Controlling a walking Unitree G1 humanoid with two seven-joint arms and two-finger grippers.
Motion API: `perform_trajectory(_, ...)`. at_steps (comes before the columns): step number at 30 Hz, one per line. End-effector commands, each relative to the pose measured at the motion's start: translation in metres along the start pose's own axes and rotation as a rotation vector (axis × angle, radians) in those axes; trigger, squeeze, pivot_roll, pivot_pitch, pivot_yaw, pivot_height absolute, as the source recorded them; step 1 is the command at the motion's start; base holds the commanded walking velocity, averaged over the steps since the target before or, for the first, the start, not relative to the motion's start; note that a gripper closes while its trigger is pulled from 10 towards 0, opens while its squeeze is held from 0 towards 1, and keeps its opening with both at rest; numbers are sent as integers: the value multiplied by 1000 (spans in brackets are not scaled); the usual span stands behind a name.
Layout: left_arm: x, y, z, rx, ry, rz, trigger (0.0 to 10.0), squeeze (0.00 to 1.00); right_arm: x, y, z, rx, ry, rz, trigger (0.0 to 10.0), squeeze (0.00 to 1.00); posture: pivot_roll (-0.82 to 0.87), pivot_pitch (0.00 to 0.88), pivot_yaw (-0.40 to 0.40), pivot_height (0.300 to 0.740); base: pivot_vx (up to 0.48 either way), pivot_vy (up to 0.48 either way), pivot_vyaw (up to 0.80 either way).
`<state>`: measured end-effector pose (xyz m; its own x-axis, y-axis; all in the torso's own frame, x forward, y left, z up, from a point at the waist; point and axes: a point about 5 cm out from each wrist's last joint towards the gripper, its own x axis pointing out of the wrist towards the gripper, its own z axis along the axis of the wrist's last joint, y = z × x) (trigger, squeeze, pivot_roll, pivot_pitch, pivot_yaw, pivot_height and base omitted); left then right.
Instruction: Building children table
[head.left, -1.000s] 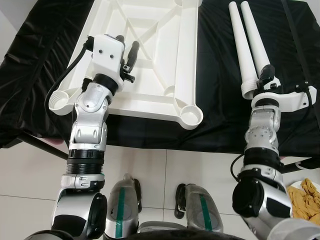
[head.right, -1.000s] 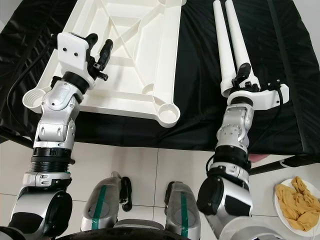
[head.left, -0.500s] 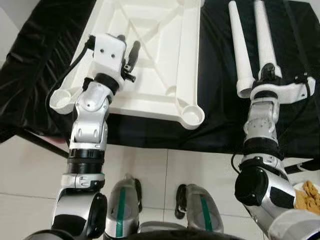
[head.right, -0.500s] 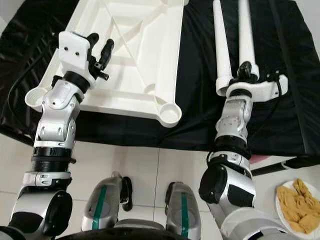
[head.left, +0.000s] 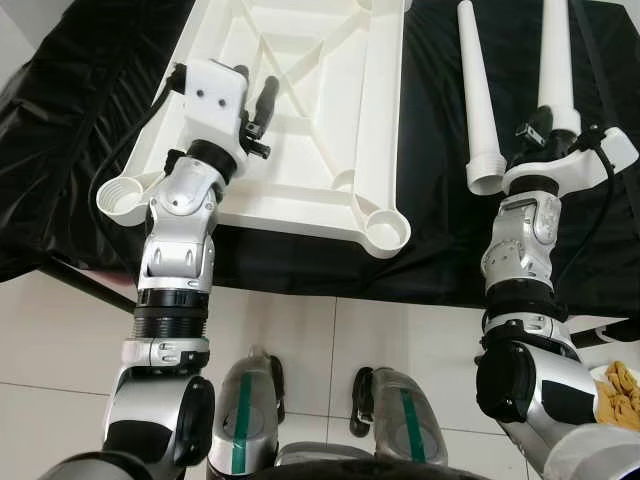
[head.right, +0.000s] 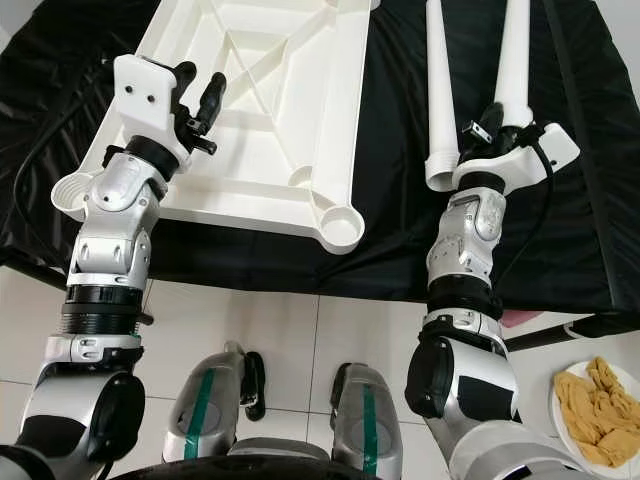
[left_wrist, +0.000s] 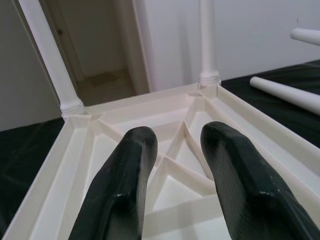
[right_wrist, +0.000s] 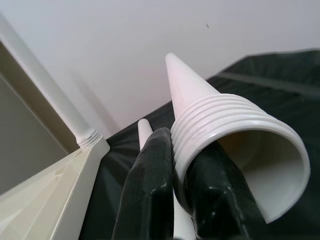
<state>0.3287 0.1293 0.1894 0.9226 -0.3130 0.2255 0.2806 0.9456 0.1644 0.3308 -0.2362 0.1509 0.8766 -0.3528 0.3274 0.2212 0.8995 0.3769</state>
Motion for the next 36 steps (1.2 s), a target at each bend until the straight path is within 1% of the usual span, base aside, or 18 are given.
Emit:
perform_trajectory(1, 1, 8, -2, -24, 16, 85, 10000, 0, 6, 12, 14, -51, -92, 43, 10000, 0, 68, 0, 33, 740, 0, 0, 0)
perform_trajectory(2, 2, 10, 0, -103, 7, 41, 10000, 0, 7, 21, 21, -94, -150, 81, 10000, 0, 69, 0, 30, 740, 0, 0, 0)
perform_trajectory(5, 3, 10, 1, -134, 2, 21, 10000, 0, 8, 24, 23, -106, -166, 95, 10000, 0, 69, 0, 30, 740, 0, 0, 0)
perform_trajectory(6, 5, 12, 3, -196, 15, 6, 10000, 0, 8, 35, 34, -114, -241, 143, 10000, 0, 69, 0, 32, 740, 0, 0, 0)
perform_trajectory(7, 6, 13, 4, -232, 17, -5, 10000, 0, 8, 41, 38, -113, -269, 165, 10000, 0, 69, 0, 32, 740, 0, 0, 0)
perform_trajectory(8, 6, 13, 4, -232, 17, -5, 10000, 0, 8, 41, 38, -113, -269, 165, 10000, 0, 69, 0, 32, 740, 0, 0, 0)
perform_trajectory(9, 9, 12, 5, -285, 26, -50, 10000, 0, 8, 52, 46, -135, -323, 206, 10000, 0, 70, 0, 33, 740, 0, 0, 0)
perform_trajectory(16, 11, 8, 10, -332, 20, -133, 10000, 0, 5, 68, 52, -182, -389, 261, 10000, 0, 68, 0, 36, 740, 0, 0, 0)
perform_trajectory(19, 11, -3, 16, -367, 37, -314, 10000, 0, 1, 87, 58, -220, -466, 324, 10000, 0, 66, 0, 41, 740, 0, 0, 0)
perform_trajectory(21, 11, -3, 16, -367, 37, -314, 10000, 0, 1, 87, 58, -220, -466, 324, 10000, 0, 66, 0, 41, 740, 0, 0, 0)
perform_trajectory(23, 10, -9, 20, -384, 49, -400, 10000, 0, 0, 97, 61, -224, -486, 365, 10000, 0, 65, 0, 40, 740, 0, 0, 0)
perform_trajectory(24, 10, -9, 20, -384, 49, -400, 10000, 0, 0, 97, 61, -224, -486, 365, 10000, 0, 65, 0, 40, 740, 0, 0, 0)
perform_trajectory(28, 9, -11, 26, -408, 49, -503, 10000, 0, -2, 108, 67, -223, -514, 428, 10000, 0, 62, 0, 43, 740, 0, 0, 0)
perform_trajectory(29, 9, -11, 26, -408, 49, -503, 10000, 0, -2, 108, 67, -223, -514, 428, 10000, 0, 62, 0, 43, 740, 0, 0, 0)
perform_trajectory(30, 8, -11, 29, -422, 52, -532, 10000, 78, -4, 112, 68, -232, -524, 452, 10000, 0, 61, 0, 43, 740, 0, 0, 0)
perform_trajectory(31, 8, -11, 30, -427, 54, -558, 10000, 447, -6, 115, 68, -242, -531, 476, 10000, 0, 59, 0, 45, 740, 0, 0, 0)
perform_trajectory(32, 8, -10, 32, -442, 61, -579, 10000, 1000, -8, 118, 67, -253, -536, 504, 10000, 0, 59, 0, 46, 740, 0, 0, 0)
perform_trajectory(36, 8, -8, 36, -471, 66, -611, 10000, 1000, -12, 122, 65, -270, -538, 543, 10000, 0, 59, 0, 45, 740, 0, 0, 0)
